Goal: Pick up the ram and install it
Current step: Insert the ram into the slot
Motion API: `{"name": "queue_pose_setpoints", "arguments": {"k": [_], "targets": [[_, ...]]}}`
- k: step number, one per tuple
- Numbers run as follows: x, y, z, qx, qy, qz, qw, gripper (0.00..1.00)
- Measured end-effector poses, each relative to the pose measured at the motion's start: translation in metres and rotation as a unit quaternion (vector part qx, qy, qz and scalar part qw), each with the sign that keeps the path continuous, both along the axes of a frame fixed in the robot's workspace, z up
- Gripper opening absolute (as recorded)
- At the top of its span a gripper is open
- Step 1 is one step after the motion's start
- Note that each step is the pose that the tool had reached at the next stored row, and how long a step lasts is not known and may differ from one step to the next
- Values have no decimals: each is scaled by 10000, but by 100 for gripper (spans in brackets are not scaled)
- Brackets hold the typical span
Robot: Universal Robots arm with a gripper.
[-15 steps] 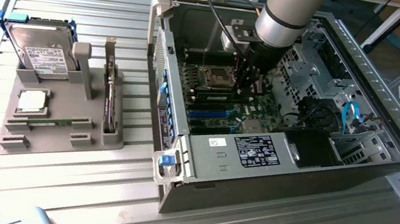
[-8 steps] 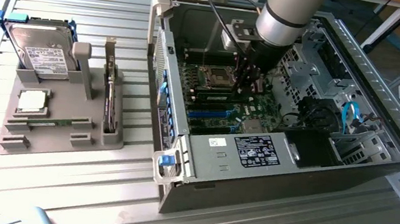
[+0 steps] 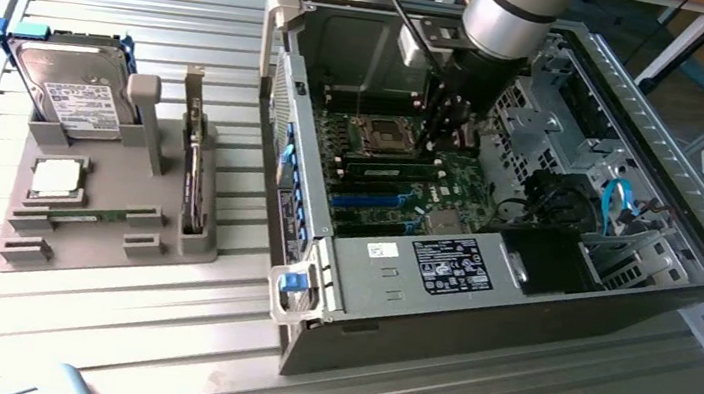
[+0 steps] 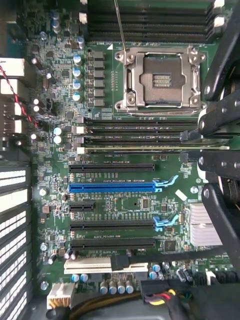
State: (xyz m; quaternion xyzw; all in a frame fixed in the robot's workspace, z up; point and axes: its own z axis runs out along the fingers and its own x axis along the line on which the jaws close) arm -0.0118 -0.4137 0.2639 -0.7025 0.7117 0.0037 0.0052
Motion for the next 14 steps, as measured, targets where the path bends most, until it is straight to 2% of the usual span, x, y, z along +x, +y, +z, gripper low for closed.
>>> {"name": "queue_pose_setpoints", "arguments": {"k": [4,7,14], "targets": [[0,0,117,0,1,0,10000,20],[1,0,265,0,1,0,10000,20],[0,0,452,-1,1,0,10000,20]]}}
